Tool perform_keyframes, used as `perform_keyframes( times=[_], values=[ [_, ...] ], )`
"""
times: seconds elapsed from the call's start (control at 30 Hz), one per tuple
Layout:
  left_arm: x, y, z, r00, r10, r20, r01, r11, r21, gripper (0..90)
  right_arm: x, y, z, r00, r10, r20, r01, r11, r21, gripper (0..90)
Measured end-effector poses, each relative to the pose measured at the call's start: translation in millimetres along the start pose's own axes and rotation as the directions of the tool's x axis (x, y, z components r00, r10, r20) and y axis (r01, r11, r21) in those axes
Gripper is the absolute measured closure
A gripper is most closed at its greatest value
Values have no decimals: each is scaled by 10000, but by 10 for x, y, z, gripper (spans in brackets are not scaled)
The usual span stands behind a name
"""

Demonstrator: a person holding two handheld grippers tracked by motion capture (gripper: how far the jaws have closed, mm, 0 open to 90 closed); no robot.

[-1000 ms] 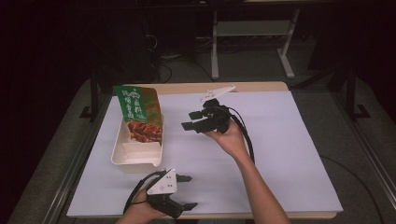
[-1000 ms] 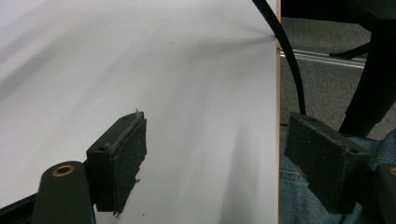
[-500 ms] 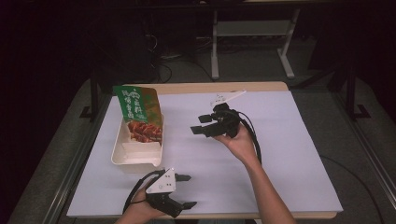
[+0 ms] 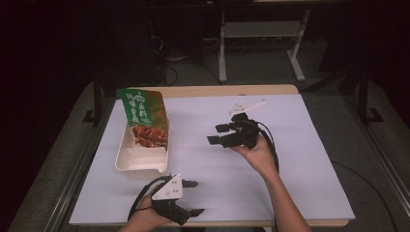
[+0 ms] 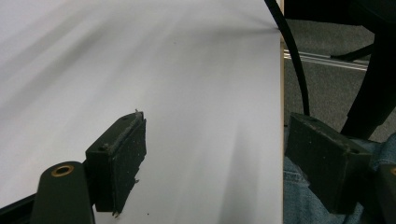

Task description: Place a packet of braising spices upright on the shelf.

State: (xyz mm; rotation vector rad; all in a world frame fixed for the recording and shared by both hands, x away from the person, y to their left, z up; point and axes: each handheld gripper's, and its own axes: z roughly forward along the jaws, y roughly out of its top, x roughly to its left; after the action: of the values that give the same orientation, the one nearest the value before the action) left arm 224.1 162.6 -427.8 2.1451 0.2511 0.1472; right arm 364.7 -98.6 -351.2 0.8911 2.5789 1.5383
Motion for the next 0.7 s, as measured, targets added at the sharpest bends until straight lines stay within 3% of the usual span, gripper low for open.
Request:
perform_keyframes(
  times=[0.7],
  values=[
    [17,-6,0,10000,-43,-27,43,9999,94,204,-49,-398,-315,9984,523,227,-515,9981,-323,357]
  ],
)
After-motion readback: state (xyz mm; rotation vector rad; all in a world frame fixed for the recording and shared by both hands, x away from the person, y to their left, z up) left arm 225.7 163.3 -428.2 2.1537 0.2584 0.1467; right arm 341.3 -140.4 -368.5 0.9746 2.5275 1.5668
